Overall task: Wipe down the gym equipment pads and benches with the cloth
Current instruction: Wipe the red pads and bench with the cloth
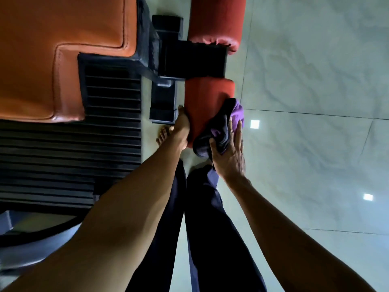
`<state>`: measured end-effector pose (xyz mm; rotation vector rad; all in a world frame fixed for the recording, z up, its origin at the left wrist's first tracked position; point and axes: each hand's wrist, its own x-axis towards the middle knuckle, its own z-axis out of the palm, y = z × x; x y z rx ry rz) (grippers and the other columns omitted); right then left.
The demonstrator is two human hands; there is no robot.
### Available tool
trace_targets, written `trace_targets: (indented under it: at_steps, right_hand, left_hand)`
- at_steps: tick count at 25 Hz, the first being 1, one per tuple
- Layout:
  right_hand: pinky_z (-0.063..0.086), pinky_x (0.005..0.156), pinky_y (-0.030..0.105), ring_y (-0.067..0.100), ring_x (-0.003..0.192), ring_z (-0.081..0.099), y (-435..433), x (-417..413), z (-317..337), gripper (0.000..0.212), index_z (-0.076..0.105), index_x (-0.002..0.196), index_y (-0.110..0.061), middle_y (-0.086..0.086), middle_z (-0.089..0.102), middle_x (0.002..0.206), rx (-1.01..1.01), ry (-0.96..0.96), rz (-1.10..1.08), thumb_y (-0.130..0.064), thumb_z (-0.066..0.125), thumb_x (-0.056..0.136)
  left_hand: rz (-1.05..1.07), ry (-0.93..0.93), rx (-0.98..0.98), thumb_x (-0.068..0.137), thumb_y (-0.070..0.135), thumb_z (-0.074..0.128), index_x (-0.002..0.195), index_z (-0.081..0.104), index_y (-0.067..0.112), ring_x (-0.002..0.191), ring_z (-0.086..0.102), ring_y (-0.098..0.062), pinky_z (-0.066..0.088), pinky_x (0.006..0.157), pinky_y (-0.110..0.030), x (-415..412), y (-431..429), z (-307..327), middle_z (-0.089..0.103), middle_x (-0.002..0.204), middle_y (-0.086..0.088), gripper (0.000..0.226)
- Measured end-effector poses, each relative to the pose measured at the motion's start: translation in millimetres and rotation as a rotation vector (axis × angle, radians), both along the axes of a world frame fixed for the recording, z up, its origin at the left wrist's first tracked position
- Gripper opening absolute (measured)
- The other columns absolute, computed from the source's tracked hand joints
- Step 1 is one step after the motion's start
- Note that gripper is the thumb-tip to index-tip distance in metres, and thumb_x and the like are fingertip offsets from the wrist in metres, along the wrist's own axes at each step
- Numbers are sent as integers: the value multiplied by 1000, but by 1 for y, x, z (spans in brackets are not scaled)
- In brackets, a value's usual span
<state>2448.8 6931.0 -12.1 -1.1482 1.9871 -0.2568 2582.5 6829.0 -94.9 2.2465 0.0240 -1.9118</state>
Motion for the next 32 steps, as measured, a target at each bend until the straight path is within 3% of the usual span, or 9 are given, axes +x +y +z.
trace_targets:
  at_steps: [3, 6, 10, 14, 17, 20, 23, 27, 32]
  right_hand:
    - [32, 119, 59, 38, 156, 10, 3, 8, 8, 74, 12, 162, -42, 4, 1, 172, -59, 82, 99, -56, 38, 94]
    - [28, 119, 65, 49, 153, 12, -15, 13, 11, 65, 27, 160, -38, 10, 11, 171, -159, 159, 341, -39, 51, 99]
    - [40, 114, 60, 45, 154, 12, -64, -3, 5, 73, 26, 159, -41, 4, 5, 172, -199, 135, 409, -46, 64, 96]
    - [55, 83, 40, 34, 141, 46, -67, -28, -3, 80, 19, 161, -43, -8, 8, 171, 0, -35, 55, -58, 59, 93]
    - [52, 88, 39, 32, 130, 57, -23, -25, -3, 89, 16, 158, -44, -9, 27, 167, 117, -128, -87, -75, 45, 81]
    - [54, 97, 55, 34, 151, 31, 15, -2, 9, 83, 2, 157, -54, -7, -3, 172, 37, -94, 83, -58, 52, 91]
    - [24, 121, 65, 44, 155, 1, -8, 13, 11, 75, 16, 159, -49, 1, -6, 172, -91, 8, 225, -41, 55, 95]
    - [34, 117, 61, 45, 155, 9, -60, -5, -4, 82, 25, 159, -45, 1, -3, 172, -217, 29, 350, -46, 67, 89]
    - [50, 104, 46, 31, 142, 45, -66, -9, -14, 98, 18, 160, -41, -2, 20, 169, 58, -197, -287, -78, 53, 76]
  left_hand:
    - [-88, -42, -69, 102, 69, 23, 134, 57, 9, 110, 61, -16, 48, 102, -33, -19, -12, 79, 63, 128, -3, 76]
    - [-161, -91, -145, 111, 44, 28, 131, 56, 10, 106, 56, -16, 46, 79, -18, -18, -4, 90, 59, 120, 1, 48]
    - [-72, 74, -171, 108, 56, 18, 140, 56, 12, 102, 66, -20, 52, 88, -32, -18, -13, 89, 67, 126, -14, 66]
    - [-70, 63, -76, 106, 59, 12, 136, 55, 14, 105, 55, -17, 43, 105, -35, -14, -28, 89, 60, 121, 0, 69]
    - [-83, 2, -74, 103, 68, 14, 128, 61, 10, 105, 62, -20, 46, 107, -39, -12, -26, 82, 68, 120, -7, 79]
    - [12, 38, -63, 92, 81, 22, 133, 63, 13, 110, 67, -26, 47, 109, -47, -16, -4, 30, 71, 122, -10, 89]
    - [39, 45, -85, 68, 92, 36, 136, 62, 18, 113, 68, -28, 44, 111, -50, -7, 19, -36, 72, 123, -10, 104]
    - [-26, 60, -128, 106, 58, 19, 135, 61, 13, 104, 65, -25, 50, 101, -39, -17, -14, 74, 70, 115, -12, 68]
    - [-89, -19, -108, 101, 70, 12, 137, 59, 17, 114, 61, -23, 43, 110, -41, -13, -12, 63, 65, 129, -8, 80]
